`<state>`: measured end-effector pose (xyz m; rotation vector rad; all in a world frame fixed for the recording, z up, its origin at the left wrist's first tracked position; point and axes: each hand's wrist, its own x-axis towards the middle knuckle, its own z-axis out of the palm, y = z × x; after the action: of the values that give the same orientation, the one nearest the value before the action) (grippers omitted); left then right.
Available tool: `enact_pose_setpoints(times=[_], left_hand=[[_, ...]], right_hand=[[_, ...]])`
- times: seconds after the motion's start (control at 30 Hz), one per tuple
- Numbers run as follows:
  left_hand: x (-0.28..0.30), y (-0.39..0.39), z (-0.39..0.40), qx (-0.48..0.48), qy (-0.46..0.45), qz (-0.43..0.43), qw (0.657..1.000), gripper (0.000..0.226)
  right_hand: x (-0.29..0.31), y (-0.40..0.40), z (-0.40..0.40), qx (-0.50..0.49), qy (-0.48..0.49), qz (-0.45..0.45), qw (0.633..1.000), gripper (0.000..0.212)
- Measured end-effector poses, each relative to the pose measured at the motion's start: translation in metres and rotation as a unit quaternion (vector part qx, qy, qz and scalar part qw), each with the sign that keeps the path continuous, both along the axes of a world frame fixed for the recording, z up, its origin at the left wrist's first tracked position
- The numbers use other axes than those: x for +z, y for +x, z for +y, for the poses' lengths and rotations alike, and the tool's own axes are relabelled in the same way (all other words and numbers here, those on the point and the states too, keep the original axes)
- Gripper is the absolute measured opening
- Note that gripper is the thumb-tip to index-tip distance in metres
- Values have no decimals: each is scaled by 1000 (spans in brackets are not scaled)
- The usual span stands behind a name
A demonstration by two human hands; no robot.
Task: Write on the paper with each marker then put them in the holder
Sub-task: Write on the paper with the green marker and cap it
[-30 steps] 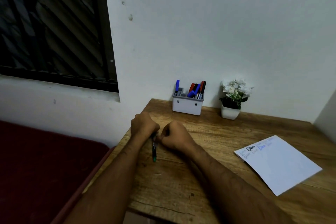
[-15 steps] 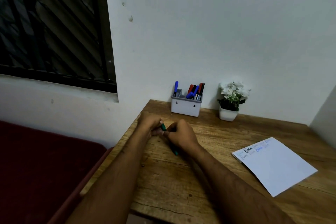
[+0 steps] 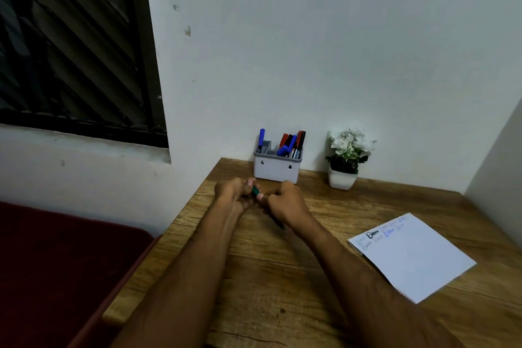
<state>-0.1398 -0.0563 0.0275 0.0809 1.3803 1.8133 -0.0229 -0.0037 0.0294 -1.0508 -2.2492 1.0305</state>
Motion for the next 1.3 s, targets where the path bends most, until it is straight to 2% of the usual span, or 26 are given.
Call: enact_pose_setpoints(times=[0.1,0.17,0.2,0.27,0.33,0.4,0.53,0.63,0.87,1.0,1.07,1.13,1.2,1.3], left_hand=[[0,-7,4,73,-13,-5,997,22],[2,-16,8,103,-53,57,992,21],[5,-15,12,89,-90,116,985,20],[8,-1,27,23,-164,248,955,16],[8,30,42,-70,-183,350,916,18],[4,57,57,-131,-183,417,881,19],[-13,83,85,-181,-201,524,808,28],[-22,93,99,-175,-219,552,786,33],[-34,99,112,-159,-225,585,763,24],[-39,96,112,-147,-201,604,757,17],[-36,97,110,-112,-179,617,758,8],[-32,101,110,-76,-133,621,769,21],[-24,111,109,-89,-67,628,770,32],[-19,133,108,-150,-10,679,718,31]], right_hand=[[1,21,6,21,-60,-45,997,13],[-4,42,11,20,-73,-51,996,15],[-5,53,17,1,-83,-16,996,18],[-4,72,31,-52,-120,76,989,23],[3,88,41,-73,-130,117,982,26],[8,103,49,-78,-114,136,981,25],[7,138,60,-105,-86,160,978,20],[-2,167,72,-134,-80,174,972,19],[-14,202,90,-144,-104,210,961,8],[-14,211,95,-141,-128,251,949,24],[-14,215,98,-143,-146,284,937,41],[-15,220,103,-145,-146,318,926,55],[-13,227,108,-141,-140,346,917,44],[-6,235,115,-137,-180,402,887,26]])
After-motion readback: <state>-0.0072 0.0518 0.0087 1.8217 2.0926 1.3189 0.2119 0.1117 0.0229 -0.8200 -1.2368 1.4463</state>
